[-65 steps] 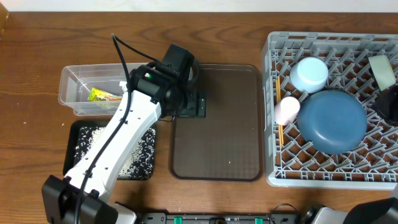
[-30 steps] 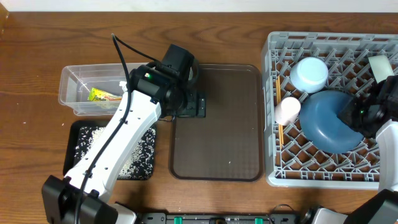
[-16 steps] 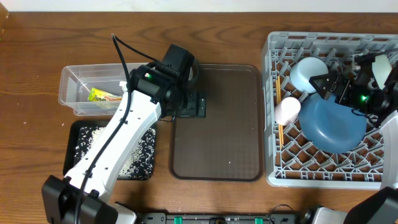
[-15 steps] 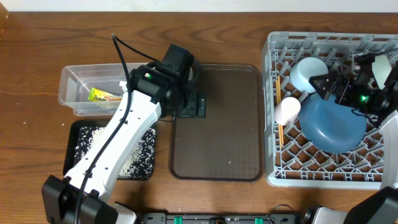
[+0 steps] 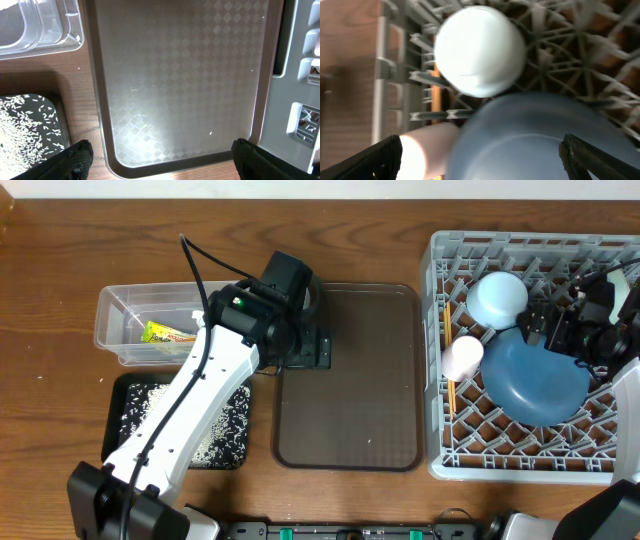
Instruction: Sort waste into correct bins and load items into the dishwasher rack
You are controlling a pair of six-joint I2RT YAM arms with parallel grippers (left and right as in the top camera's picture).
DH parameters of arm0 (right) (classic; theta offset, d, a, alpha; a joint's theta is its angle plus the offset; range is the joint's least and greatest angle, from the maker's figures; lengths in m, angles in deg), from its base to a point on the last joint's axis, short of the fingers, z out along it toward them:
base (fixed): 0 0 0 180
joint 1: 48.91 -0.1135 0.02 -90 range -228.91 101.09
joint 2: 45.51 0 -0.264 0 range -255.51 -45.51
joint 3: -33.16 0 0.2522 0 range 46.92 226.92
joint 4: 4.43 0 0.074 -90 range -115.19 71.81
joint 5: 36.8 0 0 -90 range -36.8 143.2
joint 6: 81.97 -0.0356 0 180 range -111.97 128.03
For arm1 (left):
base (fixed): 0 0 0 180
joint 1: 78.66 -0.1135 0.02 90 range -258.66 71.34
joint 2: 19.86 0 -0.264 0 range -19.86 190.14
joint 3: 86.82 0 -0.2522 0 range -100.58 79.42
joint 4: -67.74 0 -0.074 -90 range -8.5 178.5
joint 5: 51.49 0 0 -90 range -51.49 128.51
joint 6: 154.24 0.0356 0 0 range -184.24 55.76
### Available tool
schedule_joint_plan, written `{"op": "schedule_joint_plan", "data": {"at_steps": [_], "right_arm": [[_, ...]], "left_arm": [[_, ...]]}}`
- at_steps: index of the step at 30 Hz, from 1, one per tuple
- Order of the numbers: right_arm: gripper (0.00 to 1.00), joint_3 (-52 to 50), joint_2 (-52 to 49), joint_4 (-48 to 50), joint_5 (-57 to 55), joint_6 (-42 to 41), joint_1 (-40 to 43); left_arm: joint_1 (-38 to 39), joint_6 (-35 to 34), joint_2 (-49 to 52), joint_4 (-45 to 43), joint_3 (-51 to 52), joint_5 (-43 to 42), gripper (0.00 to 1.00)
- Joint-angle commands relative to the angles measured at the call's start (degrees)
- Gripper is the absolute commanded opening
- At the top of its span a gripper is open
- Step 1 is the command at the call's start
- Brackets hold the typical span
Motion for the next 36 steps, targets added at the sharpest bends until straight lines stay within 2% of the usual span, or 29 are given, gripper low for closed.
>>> {"op": "schedule_joint_plan", "data": {"at_steps": [1, 13, 25, 32, 36], "right_arm": [[0.99, 0.5, 0.1, 0.1, -3.9, 1.0, -0.4], [0.99, 0.5, 1.0, -0.1, -3.9, 1.0, -0.4], [0.99, 0.5, 14.4, -0.1, -3.9, 1.0, -0.7], [0.99, 0.4, 26.2, -0.1, -4.1, 1.1, -8.0], [0.99, 0.3, 31.9, 0.4, -13.1, 4.6, -14.5]], "left_arm": [[0.0, 0.7, -0.8, 0.1, -1.1, 0.9, 0.92], [0.0, 0.7, -0.8, 0.1, -1.1, 0.9, 0.92], [0.0, 0.7, -0.8, 0.1, -1.1, 0.9, 0.92], [0.0, 0.7, -0.8, 0.1, -1.1, 0.9, 0.92], [0.0, 0.7, -0.8, 0.1, -1.1, 0.9, 0.92]]}}
